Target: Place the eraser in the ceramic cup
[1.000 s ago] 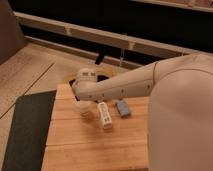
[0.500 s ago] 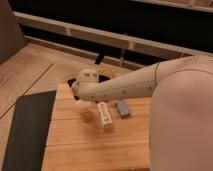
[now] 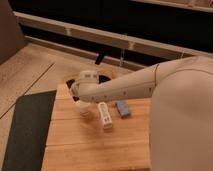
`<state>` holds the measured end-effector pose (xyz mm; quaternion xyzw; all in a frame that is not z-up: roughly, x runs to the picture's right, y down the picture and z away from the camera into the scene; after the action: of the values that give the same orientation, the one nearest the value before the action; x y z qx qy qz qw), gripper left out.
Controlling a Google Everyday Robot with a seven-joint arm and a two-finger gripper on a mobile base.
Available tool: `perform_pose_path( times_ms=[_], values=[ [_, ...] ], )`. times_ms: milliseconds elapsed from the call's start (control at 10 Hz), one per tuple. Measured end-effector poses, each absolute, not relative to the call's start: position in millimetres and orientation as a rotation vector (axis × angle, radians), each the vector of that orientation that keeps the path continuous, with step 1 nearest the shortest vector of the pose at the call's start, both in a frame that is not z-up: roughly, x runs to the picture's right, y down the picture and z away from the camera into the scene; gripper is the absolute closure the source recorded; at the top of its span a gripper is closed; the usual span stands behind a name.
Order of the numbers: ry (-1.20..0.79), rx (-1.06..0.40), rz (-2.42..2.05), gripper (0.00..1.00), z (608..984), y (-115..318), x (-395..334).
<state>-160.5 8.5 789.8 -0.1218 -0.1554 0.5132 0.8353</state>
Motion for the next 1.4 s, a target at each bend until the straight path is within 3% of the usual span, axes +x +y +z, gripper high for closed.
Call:
perform_pose_path(
  times_ms=[600,1400],
  values=[
    [-0.331,-0.23,1.076,1.0,782.1,14.6,-140.7],
    [-0.357,-0.284,1.098,1.0,808.5,31.9,-142.9]
  ],
)
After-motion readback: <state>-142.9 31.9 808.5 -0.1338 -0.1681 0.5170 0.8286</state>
